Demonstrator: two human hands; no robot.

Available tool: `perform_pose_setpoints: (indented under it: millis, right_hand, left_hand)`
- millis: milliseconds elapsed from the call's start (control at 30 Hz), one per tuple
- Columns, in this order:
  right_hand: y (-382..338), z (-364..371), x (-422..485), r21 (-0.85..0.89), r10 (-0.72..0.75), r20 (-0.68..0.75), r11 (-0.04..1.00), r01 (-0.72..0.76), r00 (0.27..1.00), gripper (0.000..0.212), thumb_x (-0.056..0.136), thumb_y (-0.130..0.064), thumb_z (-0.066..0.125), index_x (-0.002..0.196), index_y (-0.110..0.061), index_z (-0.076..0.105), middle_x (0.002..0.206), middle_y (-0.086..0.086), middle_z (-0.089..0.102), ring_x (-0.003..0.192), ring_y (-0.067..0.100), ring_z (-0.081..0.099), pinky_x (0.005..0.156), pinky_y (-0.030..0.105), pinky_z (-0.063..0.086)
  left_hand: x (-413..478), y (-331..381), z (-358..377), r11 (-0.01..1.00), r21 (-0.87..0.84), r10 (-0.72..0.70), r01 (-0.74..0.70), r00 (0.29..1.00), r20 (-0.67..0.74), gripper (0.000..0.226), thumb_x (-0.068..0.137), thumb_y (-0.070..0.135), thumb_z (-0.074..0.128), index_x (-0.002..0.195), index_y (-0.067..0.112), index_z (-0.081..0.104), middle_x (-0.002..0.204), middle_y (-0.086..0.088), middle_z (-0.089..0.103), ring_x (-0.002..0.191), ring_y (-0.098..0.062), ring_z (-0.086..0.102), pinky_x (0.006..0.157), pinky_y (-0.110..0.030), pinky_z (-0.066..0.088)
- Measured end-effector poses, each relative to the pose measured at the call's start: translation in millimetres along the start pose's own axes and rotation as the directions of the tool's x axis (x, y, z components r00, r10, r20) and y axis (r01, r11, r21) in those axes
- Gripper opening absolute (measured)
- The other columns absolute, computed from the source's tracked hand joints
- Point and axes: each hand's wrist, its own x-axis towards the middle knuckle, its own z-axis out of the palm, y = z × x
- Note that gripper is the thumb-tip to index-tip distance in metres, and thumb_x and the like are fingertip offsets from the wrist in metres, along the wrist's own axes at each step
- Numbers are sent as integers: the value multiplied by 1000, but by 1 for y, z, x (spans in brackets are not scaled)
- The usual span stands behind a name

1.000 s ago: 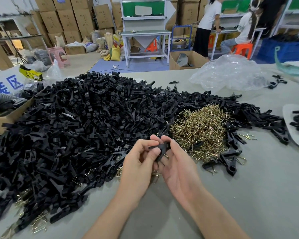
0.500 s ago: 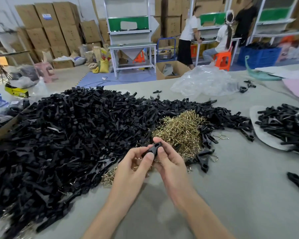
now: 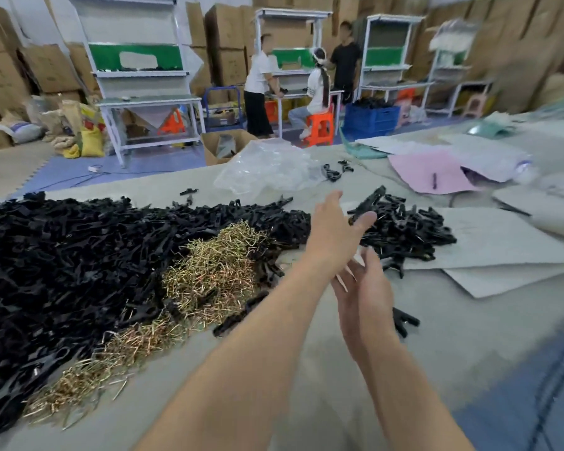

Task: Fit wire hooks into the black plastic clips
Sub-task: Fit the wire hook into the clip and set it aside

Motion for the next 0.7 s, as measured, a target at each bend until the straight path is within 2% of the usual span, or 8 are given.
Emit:
perform_pose_setpoints:
  millis: [67,167,267,367,467,567,633,700]
  right_hand:
    - [-4,-2,2,-22,10,-14,1000,-10,1000,32,110,-31,37,107,-22,67,110,1,74,101,13,70,82,27,53]
    - [3,5,-4,-112,13,37,994,-8,999,35,108,-35,39,125,-23,67,113,-4,76,105,10,70,83,27,56]
    - [25,25,-16,-189,49,96,982,-30,994,36,106,-31,45,139,-22,56,125,1,70,113,16,67,99,36,54]
    - [59,54,-39,-298,31,228,954,40,973,28,105,-26,49,129,-39,56,128,-9,64,110,8,67,101,31,52]
    - [97,82,-63,-382,18,382,913,140,924,34,103,-21,49,122,-49,54,122,-21,61,94,-2,64,88,23,52]
    - [132,104,-86,-539,44,543,784,307,839,38,103,-25,46,130,-51,47,125,-30,53,97,-10,57,81,13,44]
    - [150,116,-97,-583,35,623,687,434,782,40,103,-21,45,136,-44,45,129,-26,50,103,-7,56,89,20,46]
    - [163,124,-105,-620,-7,689,512,595,725,41,103,-19,44,141,-34,46,131,-19,51,113,-1,53,99,28,45]
  left_hand:
    - [11,-2,14,998,54,-34,32,999,38,67,96,42,62,150,17,32,151,-10,41,138,-25,40,112,-38,35]
    - [-11,-22,0,990,138,44,-39,998,-37,51,99,34,57,144,16,44,142,-6,50,131,-20,47,112,-36,37]
    - [-51,-58,-52,964,254,108,-78,988,-106,42,101,33,54,141,23,47,138,6,50,126,-7,45,109,-27,37]
    - [-105,-95,-123,889,450,184,-84,966,-182,36,101,31,51,137,28,48,131,14,49,123,0,42,105,-20,33]
    - [-160,-124,-185,767,640,184,54,936,-300,36,98,26,54,134,25,52,128,11,52,119,-7,47,102,-29,40]
    - [-201,-147,-229,590,761,129,271,898,-421,38,91,17,66,129,14,60,123,-3,61,112,-26,58,95,-43,47]
    - [-218,-160,-248,520,761,64,389,870,-489,36,91,18,68,126,12,63,122,-7,64,112,-32,60,94,-46,47]
    - [-226,-167,-258,506,733,9,454,847,-531,34,97,29,56,127,13,64,124,-6,65,117,-31,59,98,-45,44]
